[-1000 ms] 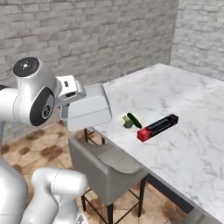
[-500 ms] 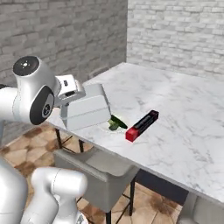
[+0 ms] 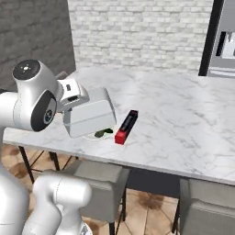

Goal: Retrieve the tupperware and aluminum foil from the cabinet and place them on the dining counter near the plate with cucumber and broccoli to prepare for storing leftovers.

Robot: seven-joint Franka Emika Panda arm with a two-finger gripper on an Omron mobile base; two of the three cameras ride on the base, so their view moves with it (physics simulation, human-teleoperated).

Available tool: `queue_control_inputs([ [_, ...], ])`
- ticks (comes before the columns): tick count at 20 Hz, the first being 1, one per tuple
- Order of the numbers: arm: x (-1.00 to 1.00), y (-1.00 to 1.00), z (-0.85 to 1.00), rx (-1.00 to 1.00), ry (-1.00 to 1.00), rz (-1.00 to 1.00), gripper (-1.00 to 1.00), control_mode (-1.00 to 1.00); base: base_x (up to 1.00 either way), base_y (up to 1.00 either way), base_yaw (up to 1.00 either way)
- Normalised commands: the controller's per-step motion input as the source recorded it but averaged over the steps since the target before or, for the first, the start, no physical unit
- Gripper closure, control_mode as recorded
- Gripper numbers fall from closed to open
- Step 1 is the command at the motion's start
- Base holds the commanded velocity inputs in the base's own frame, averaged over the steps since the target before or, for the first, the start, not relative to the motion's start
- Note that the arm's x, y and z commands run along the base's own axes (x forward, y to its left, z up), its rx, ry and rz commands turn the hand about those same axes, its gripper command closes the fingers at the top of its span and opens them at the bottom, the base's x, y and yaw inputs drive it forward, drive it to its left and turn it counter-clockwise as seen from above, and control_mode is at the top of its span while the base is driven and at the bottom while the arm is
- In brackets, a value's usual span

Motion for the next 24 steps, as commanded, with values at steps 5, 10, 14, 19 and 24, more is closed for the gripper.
queue_control_inputs([
  [5, 0.0, 0.0, 0.0, 0.0, 0.0, 0.0, 1.0, 1.0, 1.0, 0.42, -0.47],
  [10, 0.13, 0.12, 0.0, 0.0, 0.0, -0.03, 1.0, -1.0, 0.65, 0.41, -0.25],
  [14, 0.64, 0.59, -0.03, 0.0, 0.0, -0.04, 1.0, -1.0, 0.0, 0.0, 0.0],
  [19, 0.6, 0.75, -0.23, 0.0, 0.08, 0.0, 1.0, -1.0, 0.0, 0.0, 0.0],
  [24, 0.6, 0.98, -0.53, -0.05, 0.12, 0.0, 1.0, -1.0, 0.0, 0.0, 0.0],
])
